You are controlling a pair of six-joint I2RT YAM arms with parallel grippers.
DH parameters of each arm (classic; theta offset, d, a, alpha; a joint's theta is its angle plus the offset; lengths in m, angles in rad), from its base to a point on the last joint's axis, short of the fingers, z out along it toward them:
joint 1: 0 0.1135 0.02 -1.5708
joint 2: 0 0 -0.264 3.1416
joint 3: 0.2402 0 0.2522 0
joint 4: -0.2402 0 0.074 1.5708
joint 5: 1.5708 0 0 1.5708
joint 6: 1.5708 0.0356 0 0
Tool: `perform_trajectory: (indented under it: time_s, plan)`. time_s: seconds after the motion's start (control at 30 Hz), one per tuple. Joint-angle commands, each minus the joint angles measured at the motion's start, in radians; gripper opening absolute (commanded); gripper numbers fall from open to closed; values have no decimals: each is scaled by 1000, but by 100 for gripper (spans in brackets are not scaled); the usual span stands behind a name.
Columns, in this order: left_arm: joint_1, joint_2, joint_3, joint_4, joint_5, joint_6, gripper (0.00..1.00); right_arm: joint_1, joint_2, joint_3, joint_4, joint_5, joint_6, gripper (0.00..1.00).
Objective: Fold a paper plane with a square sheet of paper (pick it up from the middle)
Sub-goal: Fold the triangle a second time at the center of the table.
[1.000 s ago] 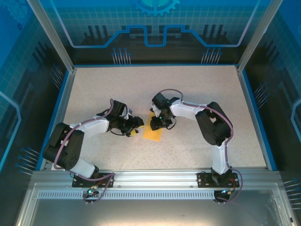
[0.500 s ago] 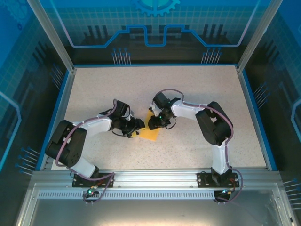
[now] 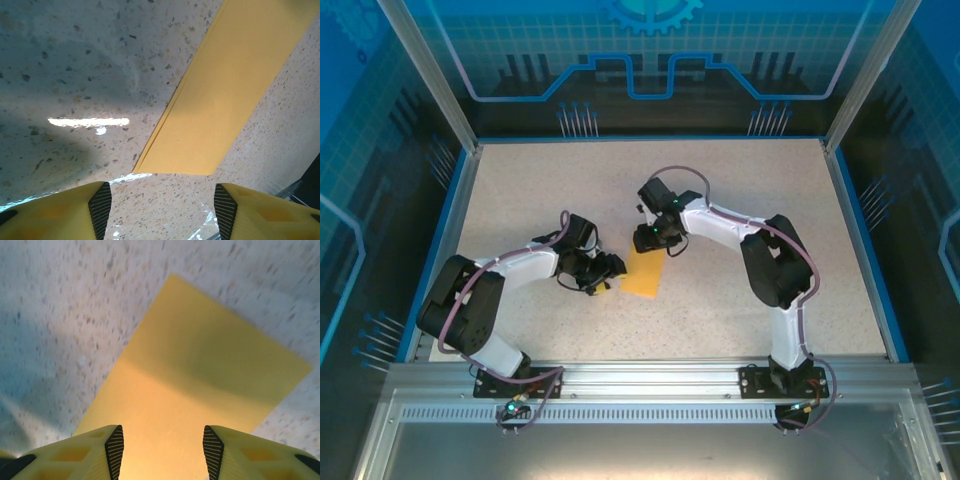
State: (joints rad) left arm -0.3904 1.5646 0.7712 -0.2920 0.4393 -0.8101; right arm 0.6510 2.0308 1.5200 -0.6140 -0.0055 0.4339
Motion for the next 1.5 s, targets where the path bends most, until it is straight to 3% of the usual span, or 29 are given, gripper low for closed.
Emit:
perform_trajectory:
  time_s: [0.0, 0.33, 0.8, 1.47]
  plan:
    - [-8, -8, 28, -28, -5, 3, 61, -10, 56, 31, -70, 94, 28, 50]
    - [-27, 19, 36, -3, 12, -19, 63, -36, 144, 81, -73, 100, 31, 53]
    - [-62, 77, 67, 3, 27, -44, 67, -53, 192, 10, -67, 52, 87, 53]
    - [-86, 125, 126, -78, -55, -9, 66, -53, 195, -15, -51, 38, 94, 52]
